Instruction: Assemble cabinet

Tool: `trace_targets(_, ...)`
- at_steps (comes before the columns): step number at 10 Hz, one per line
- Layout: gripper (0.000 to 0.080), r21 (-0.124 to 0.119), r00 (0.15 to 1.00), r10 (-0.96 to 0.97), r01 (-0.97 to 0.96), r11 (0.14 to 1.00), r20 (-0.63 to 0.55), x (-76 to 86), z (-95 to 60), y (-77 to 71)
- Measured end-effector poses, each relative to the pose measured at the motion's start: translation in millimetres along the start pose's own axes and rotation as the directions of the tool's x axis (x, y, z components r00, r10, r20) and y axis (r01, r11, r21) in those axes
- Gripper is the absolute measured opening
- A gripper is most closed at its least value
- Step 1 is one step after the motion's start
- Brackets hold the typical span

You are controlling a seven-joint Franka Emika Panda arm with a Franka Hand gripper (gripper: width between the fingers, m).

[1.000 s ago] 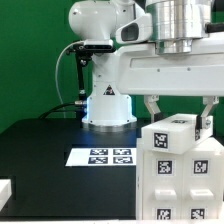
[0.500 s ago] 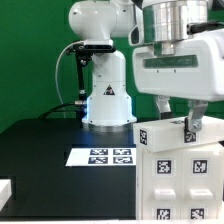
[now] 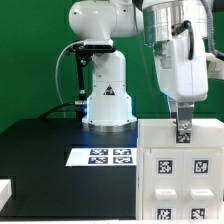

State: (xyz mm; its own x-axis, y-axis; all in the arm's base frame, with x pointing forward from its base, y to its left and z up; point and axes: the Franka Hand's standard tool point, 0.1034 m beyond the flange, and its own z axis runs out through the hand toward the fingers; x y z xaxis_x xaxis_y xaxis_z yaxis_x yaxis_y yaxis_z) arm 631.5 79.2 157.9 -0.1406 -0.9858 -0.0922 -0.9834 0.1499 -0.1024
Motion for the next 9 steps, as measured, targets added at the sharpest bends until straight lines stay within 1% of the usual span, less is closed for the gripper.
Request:
trace_targets(1, 0.0556, -0.004, 0.982, 0.19, -0.19, 0.982, 0.018, 0.1, 0.5, 0.2)
trace_targets(2, 0.0556, -0.006, 0.95, 0.312, -0.312, 0.95, 0.025, -0.8, 0.7, -0.2)
trace_targets(3, 0.0556, 0.011, 0.939, 0.341, -0.342, 0.94, 0.044, -2.8, 0.5, -3.0)
trace_targets(4, 0.0556, 0.021, 0.923, 0.379, -0.382, 0.924, 0.069, -4.8, 0.2, -4.6)
trace_targets(5, 0.0556, 0.026, 0.917, 0.391, -0.394, 0.919, 0.081, -5.9, -0.1, -4.8)
trace_targets(7, 0.0557, 0.029, 0.932, 0.354, -0.358, 0.933, 0.079, -8.8, -1.1, -3.9)
trace_targets(8, 0.0623, 0.03, 0.939, 0.336, -0.339, 0.94, 0.077, -8.4, -0.2, -3.6)
trace_targets(9, 0.0623, 0.026, 0.965, 0.25, -0.252, 0.967, 0.073, -7.2, -0.9, -2.5)
